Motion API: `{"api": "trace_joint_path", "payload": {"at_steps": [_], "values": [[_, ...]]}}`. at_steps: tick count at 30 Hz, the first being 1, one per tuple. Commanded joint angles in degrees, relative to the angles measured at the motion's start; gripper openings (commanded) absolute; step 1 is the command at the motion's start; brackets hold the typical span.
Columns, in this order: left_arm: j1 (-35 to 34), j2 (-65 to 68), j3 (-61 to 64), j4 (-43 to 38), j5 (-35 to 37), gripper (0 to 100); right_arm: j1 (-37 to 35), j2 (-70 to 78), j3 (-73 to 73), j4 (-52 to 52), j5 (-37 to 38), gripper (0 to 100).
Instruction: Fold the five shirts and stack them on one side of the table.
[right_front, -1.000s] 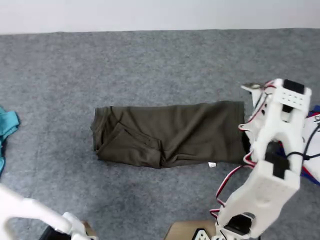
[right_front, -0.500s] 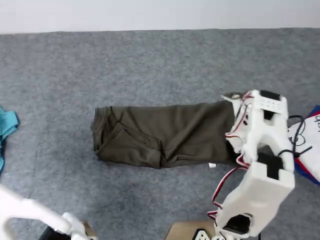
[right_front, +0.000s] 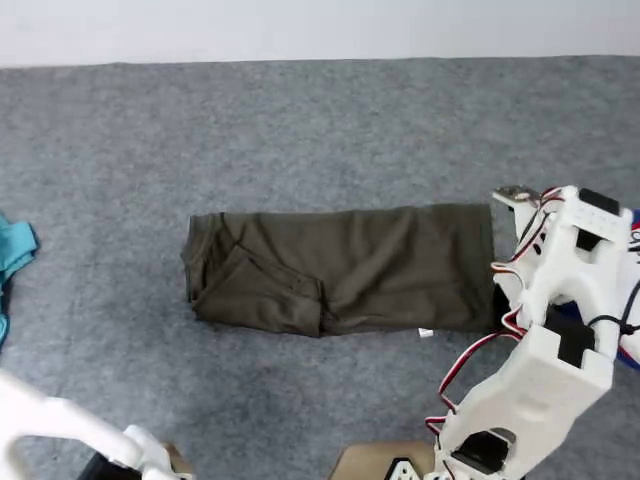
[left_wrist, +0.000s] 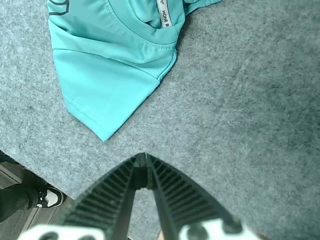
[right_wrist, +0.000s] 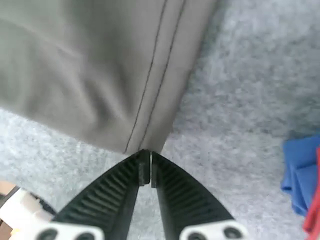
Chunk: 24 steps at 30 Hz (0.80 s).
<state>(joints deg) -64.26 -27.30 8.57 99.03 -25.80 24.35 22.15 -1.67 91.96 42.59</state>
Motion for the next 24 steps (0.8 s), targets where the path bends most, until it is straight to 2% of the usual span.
{"api": "trace_joint_path", "payload": {"at_steps": [1,8,14,24], "values": [[0.35,-1.76,-2.07,1.32,-0.35,1,0.4,-0.75,-8.97,5.93,0.09,1.0],[0.44,-1.76,-2.07,1.32,-0.35,1,-3.47,-0.13,-21.54,8.75,-7.82,2.2],[0.53,-1.76,-2.07,1.14,-0.44,1,-11.74,-0.04,-21.63,5.58,-18.2,20.6],[0.53,-1.76,-2.07,1.23,-0.44,1,-15.78,7.34,-21.89,1.45,-25.41,24.6]]}}
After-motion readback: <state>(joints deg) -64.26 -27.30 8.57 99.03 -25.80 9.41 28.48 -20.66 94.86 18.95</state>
